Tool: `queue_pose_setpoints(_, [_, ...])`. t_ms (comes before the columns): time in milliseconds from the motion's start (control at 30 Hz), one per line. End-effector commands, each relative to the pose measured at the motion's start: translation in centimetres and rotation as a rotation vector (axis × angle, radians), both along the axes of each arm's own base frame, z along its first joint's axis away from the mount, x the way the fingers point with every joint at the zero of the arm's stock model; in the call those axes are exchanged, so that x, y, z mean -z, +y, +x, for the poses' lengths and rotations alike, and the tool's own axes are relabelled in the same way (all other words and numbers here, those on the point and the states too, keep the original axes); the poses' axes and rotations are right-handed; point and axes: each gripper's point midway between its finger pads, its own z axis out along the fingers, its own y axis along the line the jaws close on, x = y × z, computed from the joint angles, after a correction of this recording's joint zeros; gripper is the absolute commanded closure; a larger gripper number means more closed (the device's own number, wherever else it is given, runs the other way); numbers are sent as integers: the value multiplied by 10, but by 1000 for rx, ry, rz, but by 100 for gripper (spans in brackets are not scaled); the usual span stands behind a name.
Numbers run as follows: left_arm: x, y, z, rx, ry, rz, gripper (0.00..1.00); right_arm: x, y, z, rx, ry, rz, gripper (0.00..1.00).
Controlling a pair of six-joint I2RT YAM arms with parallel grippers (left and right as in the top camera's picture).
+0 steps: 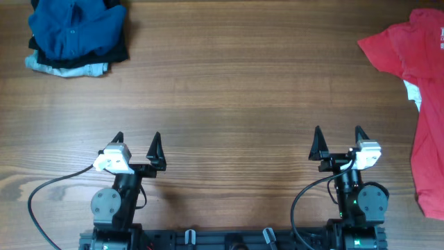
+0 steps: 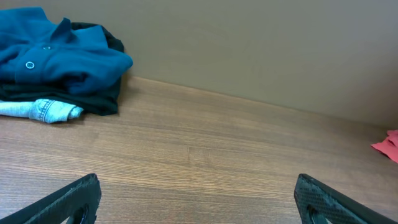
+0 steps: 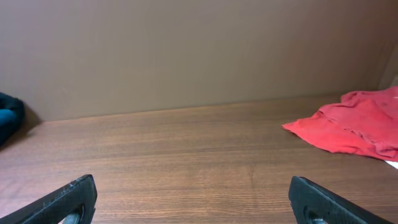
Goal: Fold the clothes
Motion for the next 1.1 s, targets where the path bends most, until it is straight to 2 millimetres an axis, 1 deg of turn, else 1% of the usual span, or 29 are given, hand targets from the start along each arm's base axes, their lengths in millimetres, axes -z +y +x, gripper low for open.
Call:
queue_pose_setpoints(0, [2,3,0,-13,1,16,0,-1,-7,0,41,-6,-28,0])
queue_pose_setpoints(33, [2,3,0,-13,1,16,0,-5,-7,0,41,-21,-37,0])
queue_pose_setpoints(67, [2,3,0,-13,1,16,0,-12,0,0,-1,-51,25,0])
queue_pose_setpoints(133, [2,3,0,-13,1,16,0,-6,20,-2,-121,-4,243,0])
queue_pose_setpoints(167, [2,3,0,-13,1,16,0,-6,23,-2,-138,11,360,0])
queue_pose_setpoints(200, [2,3,0,-13,1,16,0,-5,27,-3,-160,38,524,0])
queue_pose_setpoints(233, [2,3,0,-13,1,16,0,-9,32,-4,-190,39,622,0])
queue_pose_setpoints(267, [2,3,0,-13,1,16,0,-18,39,-6,-241,16,594,0])
queue_pose_setpoints(300, [2,3,0,-13,1,16,0,-31,48,-10,-313,-32,536,0])
queue_pose_setpoints(333, [2,3,0,-13,1,16,0,-65,58,-21,-401,-170,430,0])
queue_pose_setpoints(367, [2,3,0,-13,1,16,0,-82,56,-25,-395,-224,402,0])
queue_pose_setpoints(400, [2,3,0,-13,1,16,0,-101,50,-27,-357,-268,360,0])
queue_pose_setpoints(467, [2,3,0,-13,1,16,0,-114,43,-24,-313,-273,347,0])
queue_pose_setpoints(533, [2,3,0,-13,1,16,0,-122,43,-17,-302,-248,324,0])
queue_pose_setpoints(600, [2,3,0,-13,1,16,0,-131,42,1,-280,-199,245,0])
queue_pose_setpoints(633, [2,3,0,-13,1,16,0,-139,39,18,-250,-145,200,0])
queue_pose_setpoints(700, [2,3,0,-13,1,16,0,-146,35,51,-213,12,166,0])
queue_pose_setpoints(800, [2,3,0,-13,1,16,0,-144,34,83,-199,242,146,0])
queue_pose_setpoints(867, [2,3,0,-13,1,16,0,-136,33,110,-185,418,178,0])
queue_pose_setpoints(933, [2,3,0,-13,1,16,0,-128,40,118,-222,470,193,0])
queue_pose_setpoints(967, [2,3,0,-13,1,16,0,-125,43,118,-244,480,199,0])
queue_pose_setpoints(1067, [2,3,0,-13,1,16,0,-131,44,119,-249,457,196,0])
